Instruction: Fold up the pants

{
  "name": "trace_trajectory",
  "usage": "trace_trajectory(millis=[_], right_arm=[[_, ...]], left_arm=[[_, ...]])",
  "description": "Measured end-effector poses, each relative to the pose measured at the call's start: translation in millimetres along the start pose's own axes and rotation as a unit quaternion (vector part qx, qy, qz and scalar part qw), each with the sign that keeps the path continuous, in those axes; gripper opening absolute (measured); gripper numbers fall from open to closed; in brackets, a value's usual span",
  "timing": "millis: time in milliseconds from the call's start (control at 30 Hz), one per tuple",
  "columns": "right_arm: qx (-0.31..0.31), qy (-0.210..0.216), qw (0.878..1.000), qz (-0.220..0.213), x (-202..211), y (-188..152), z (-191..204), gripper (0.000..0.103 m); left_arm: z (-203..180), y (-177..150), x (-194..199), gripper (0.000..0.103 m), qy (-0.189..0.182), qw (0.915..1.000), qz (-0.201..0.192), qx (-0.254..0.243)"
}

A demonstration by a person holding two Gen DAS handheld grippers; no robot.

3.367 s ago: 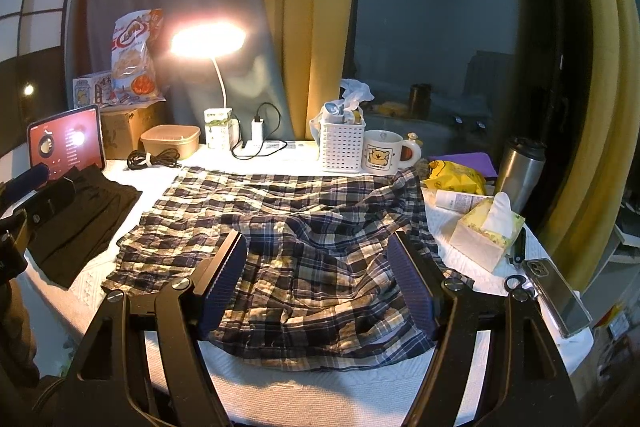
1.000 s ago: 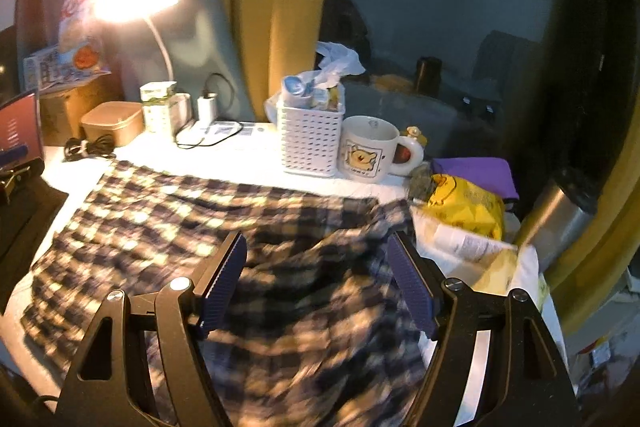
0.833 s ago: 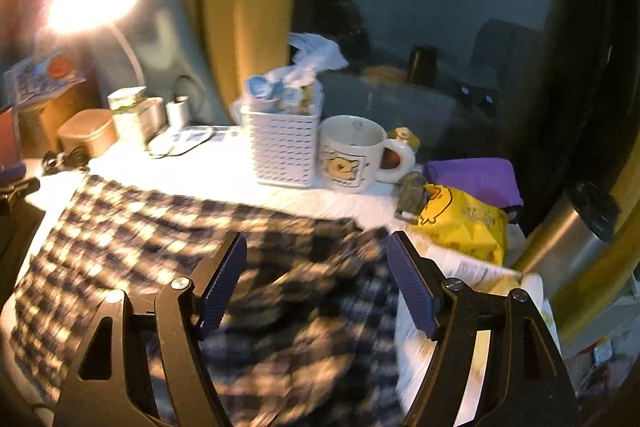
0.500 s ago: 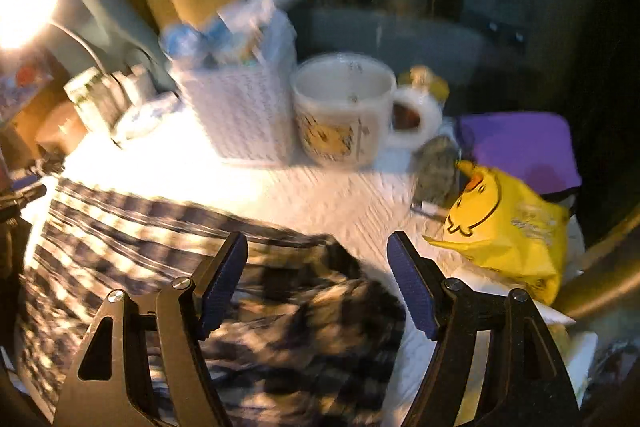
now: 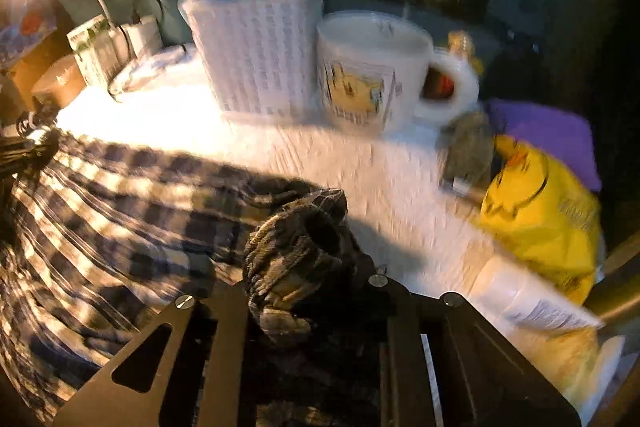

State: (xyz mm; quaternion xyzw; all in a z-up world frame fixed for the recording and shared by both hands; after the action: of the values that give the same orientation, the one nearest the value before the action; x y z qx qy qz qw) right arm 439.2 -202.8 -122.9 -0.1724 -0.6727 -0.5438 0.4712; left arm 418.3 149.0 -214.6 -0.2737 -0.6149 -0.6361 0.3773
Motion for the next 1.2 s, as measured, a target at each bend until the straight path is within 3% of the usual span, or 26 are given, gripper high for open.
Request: trace_trajectory(millis=[200, 333, 400, 533, 600, 667, 733, 800, 867, 933, 1100, 1200], right_arm=[[0.036, -0.031, 0.997, -0.061, 20, 47, 10, 0.015], [0.020, -0.042, 0.995, -0.088, 24, 71, 0, 0.015], [0.007, -0.047, 0.995, -0.091, 19, 76, -6, 0.015], [-0.011, -0.050, 0.998, -0.046, -13, 61, -28, 0.016], [-0.018, -0.049, 0.999, -0.009, -35, 48, -35, 0.025], [-0.030, -0.042, 0.999, 0.004, -43, 40, -38, 0.055], [-0.030, -0.041, 0.999, -0.007, -35, 42, -38, 0.070], [-0.025, -0.042, 0.999, -0.017, -23, 45, -35, 0.070], [-0.014, -0.046, 0.999, -0.023, -9, 48, -30, 0.070], [-0.009, -0.050, 0.998, -0.028, 5, 48, -25, 0.070], [-0.006, -0.049, 0.998, -0.049, 46, 32, -9, 0.070], [-0.015, -0.045, 0.997, -0.057, 73, 12, -1, 0.070]], left_arm=[[12, 42, 28, 0.005, 0.025, 0.9976, -0.064, 0.012], [20, 78, 47, 0.005, 0.059, 0.9924, -0.108, 0.004], [30, 90, 46, 0.006, 0.060, 0.9925, -0.106, -0.001], [37, 93, 26, 0.011, 0.052, 0.9967, -0.061, -0.015], [39, 88, 26, 0.014, 0.042, 0.9970, -0.064, -0.009], [44, 83, 34, 0.018, 0.042, 0.9966, -0.071, 0.000], [50, 82, 42, 0.035, 0.045, 0.9961, -0.076, 0.003], [59, 79, 54, 0.050, 0.043, 0.9957, -0.081, 0.011], [63, 82, 57, 0.058, 0.037, 0.9957, -0.082, 0.024], [75, 83, 63, 0.073, 0.053, 0.9942, -0.087, 0.034], [87, 71, 100, 0.080, 0.063, 0.9900, -0.116, 0.049], [74, 47, 123, 0.081, 0.045, 0.9906, -0.119, 0.051]])
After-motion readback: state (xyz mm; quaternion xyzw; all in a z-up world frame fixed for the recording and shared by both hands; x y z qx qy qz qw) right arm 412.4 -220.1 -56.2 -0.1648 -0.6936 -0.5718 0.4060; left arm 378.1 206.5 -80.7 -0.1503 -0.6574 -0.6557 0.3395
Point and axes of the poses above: each gripper's, at about its wrist camera, not at the fingertips, and x roughly against the way its jaws point, z to its left, y to its top, the point moved 10 cm from there along -x, roughly the way its jaws point, and after that the axes turned 9 degrees about y, right-handed, at the moved point
